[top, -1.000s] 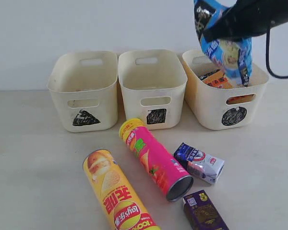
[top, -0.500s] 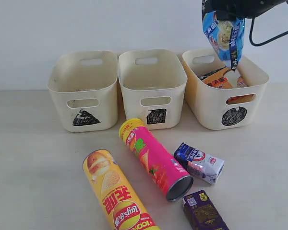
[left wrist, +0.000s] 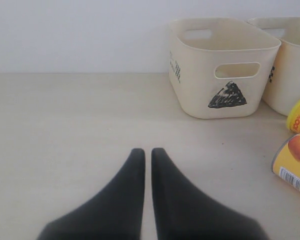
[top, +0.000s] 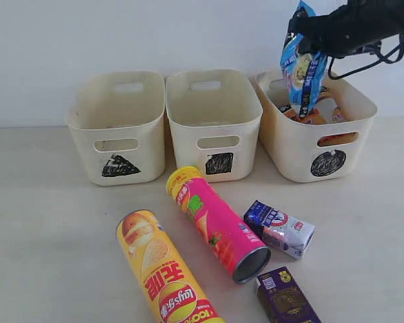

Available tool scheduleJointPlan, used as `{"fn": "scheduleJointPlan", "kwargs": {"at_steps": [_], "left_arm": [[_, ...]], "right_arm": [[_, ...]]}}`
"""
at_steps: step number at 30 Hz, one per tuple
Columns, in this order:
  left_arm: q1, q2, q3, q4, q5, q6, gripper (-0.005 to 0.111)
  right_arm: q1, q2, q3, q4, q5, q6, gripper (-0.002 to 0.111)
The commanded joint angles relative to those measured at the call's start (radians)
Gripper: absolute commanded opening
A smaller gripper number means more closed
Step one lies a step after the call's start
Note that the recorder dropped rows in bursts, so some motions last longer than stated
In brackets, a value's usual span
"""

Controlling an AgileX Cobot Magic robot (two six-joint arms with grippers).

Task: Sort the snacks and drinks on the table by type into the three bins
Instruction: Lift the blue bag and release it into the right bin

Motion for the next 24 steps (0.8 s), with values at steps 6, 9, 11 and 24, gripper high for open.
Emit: {"fn": "scheduleJointPlan", "kwargs": {"at_steps": [6,9,11,24], "left_arm": [[0.002,-0.004,0.003,-0.005,-0.003,-0.004,0.004],[0.002,-0.004,0.003,-0.005,-0.003,-0.004,0.004],[0.002,-0.004,0.003,-0.005,-0.003,-0.004,0.004],[0.002,-0.004,0.003,-0.005,-0.003,-0.004,0.004]], "right_arm": [[-0.003,0.080,-0.021,0.080,0.003,-0.010,0.017],[-0.003,0.084,-0.021,0.055,0.005,-0.008,0.044],[-0.003,0.082,-0.021,0.014,0.005,-0.008,0.062],[-0.003,-0.025,-0.021,-0.437,0.050,0.128,0.058]]}}
